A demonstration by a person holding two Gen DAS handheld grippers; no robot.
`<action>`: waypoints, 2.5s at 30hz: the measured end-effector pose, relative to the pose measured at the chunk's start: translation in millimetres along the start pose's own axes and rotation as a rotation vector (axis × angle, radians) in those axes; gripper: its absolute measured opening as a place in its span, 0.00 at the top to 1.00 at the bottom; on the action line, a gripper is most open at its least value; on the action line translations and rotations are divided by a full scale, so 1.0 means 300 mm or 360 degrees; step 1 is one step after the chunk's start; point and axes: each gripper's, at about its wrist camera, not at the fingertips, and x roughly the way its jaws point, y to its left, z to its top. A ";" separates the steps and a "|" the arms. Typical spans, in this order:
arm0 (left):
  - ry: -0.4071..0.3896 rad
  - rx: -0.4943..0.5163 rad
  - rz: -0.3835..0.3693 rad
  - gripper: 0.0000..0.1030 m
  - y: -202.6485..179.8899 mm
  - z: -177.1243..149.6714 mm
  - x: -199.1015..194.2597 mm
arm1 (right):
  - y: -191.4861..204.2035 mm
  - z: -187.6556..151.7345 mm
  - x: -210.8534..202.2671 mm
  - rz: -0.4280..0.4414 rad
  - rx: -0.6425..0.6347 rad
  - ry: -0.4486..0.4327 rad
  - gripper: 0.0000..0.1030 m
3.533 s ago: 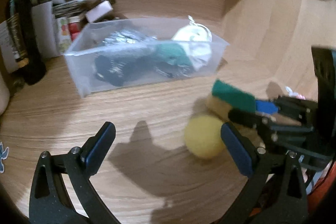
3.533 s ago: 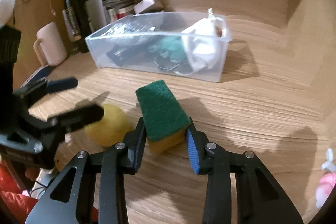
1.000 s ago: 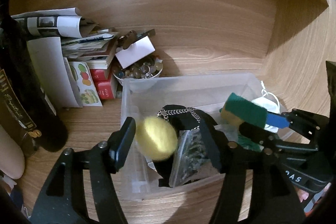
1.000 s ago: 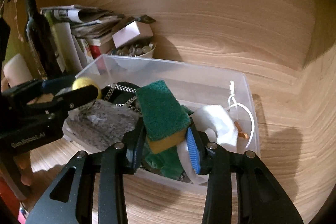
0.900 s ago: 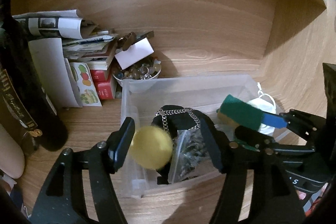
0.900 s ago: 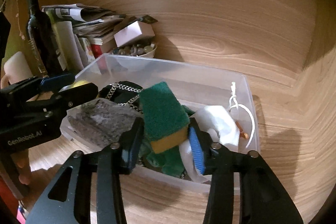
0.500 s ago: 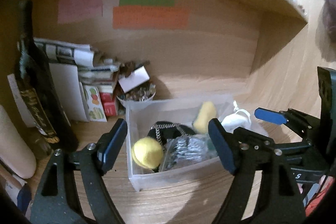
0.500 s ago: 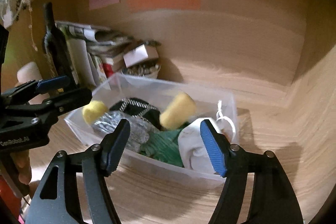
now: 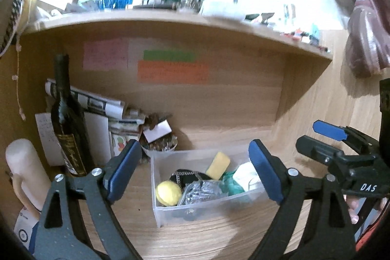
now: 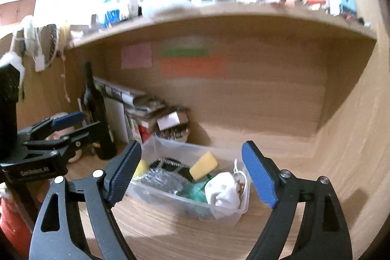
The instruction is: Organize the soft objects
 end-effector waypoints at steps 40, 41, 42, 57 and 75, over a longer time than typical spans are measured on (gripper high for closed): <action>-0.0084 0.0028 0.0022 0.00 -0.058 -0.012 -0.057 | -0.004 -0.012 -0.075 -0.0002 0.0032 -0.0088 0.14; -0.0083 0.0028 0.0023 0.00 -0.058 -0.011 -0.056 | -0.004 -0.012 -0.075 -0.0004 0.0032 -0.0087 0.14; -0.0081 0.0027 0.0022 0.00 -0.058 -0.012 -0.055 | -0.004 -0.013 -0.074 -0.0004 0.0033 -0.0086 0.14; -0.0054 0.0003 0.0008 0.00 -0.046 -0.014 -0.041 | -0.004 -0.016 -0.070 0.0001 0.0032 -0.0088 0.09; -0.0020 0.0010 -0.0002 0.00 -0.038 -0.018 -0.034 | -0.021 -0.020 -0.034 0.0022 0.0019 -0.0063 0.00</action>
